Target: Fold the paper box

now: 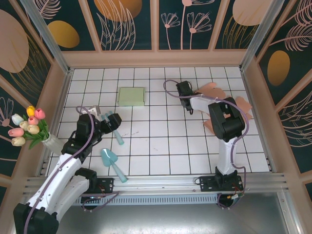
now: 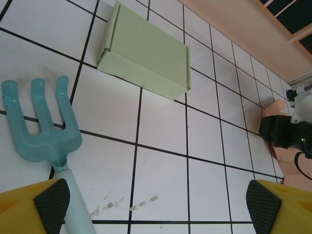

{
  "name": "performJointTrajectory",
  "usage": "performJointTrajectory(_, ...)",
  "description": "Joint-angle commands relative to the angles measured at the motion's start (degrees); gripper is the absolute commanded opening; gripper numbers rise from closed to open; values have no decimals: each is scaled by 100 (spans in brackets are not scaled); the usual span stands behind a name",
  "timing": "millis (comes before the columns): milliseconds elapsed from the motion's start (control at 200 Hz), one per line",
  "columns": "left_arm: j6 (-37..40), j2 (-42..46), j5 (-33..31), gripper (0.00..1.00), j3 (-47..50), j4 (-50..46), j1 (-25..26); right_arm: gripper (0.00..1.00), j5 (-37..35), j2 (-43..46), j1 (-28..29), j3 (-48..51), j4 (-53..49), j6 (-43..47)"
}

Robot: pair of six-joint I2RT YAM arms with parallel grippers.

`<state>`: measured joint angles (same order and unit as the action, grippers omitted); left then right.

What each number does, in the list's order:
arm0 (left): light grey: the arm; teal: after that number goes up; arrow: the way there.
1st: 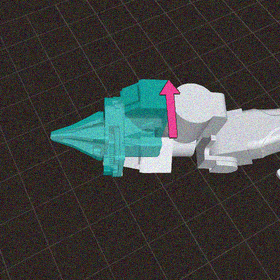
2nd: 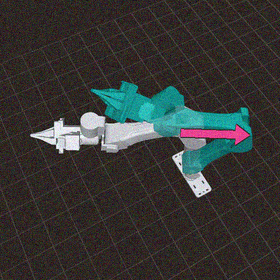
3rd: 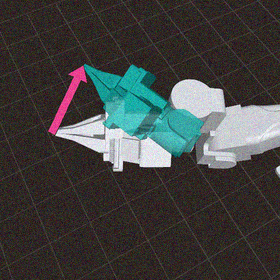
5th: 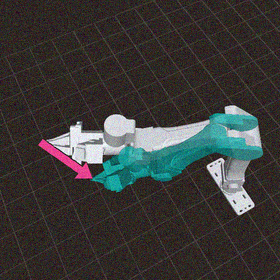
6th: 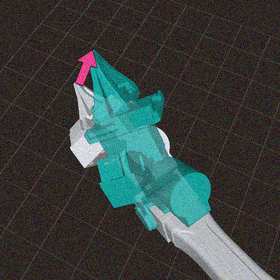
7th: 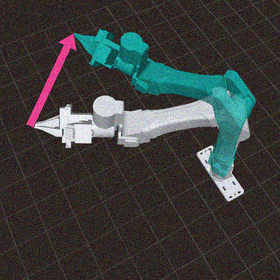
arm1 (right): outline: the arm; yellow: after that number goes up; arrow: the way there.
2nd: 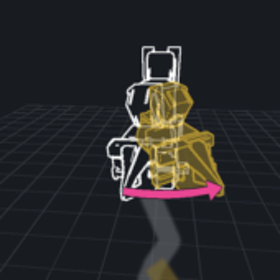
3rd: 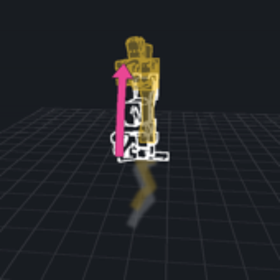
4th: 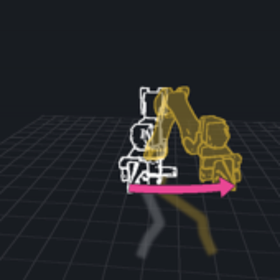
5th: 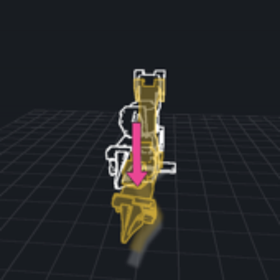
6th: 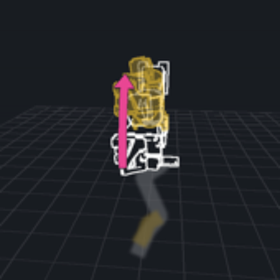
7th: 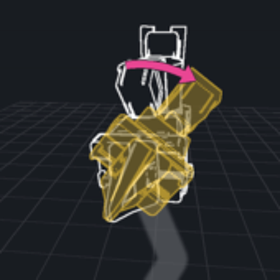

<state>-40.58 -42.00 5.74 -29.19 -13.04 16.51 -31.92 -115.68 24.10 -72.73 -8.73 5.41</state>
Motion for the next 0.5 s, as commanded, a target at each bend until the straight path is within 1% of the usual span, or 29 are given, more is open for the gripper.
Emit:
performJointTrajectory(0,92,10,-188,95,75,90,9,20,-212,-40,18,-118,130,205)
performJointTrajectory(70,83,-46,-230,95,118,122,7,6,-160,85,37,-190,-37,202)
performJointTrajectory(110,78,-69,-231,95,145,160,5,0,-173,214,73,-223,-141,219)
performJointTrajectory(210,83,-133,-214,95,210,234,10,0,-239,796,265,-216,-301,234)
performJointTrajectory(320,93,-144,-256,94,276,282,7,0,-200,1628,555,-216,-440,-84)
performJointTrajectory(380,100,-130,-263,94,313,301,7,0,-250,2073,692,-274,-550,-469)
performJointTrajectory(410,104,-114,-236,93,334,327,8,0,-334,2259,861,-321,-614,-696)
performJointTrajectory(495,106,-40,-236,92,361,332,18,0,-511,2652,1067,-477,-872,-1445)
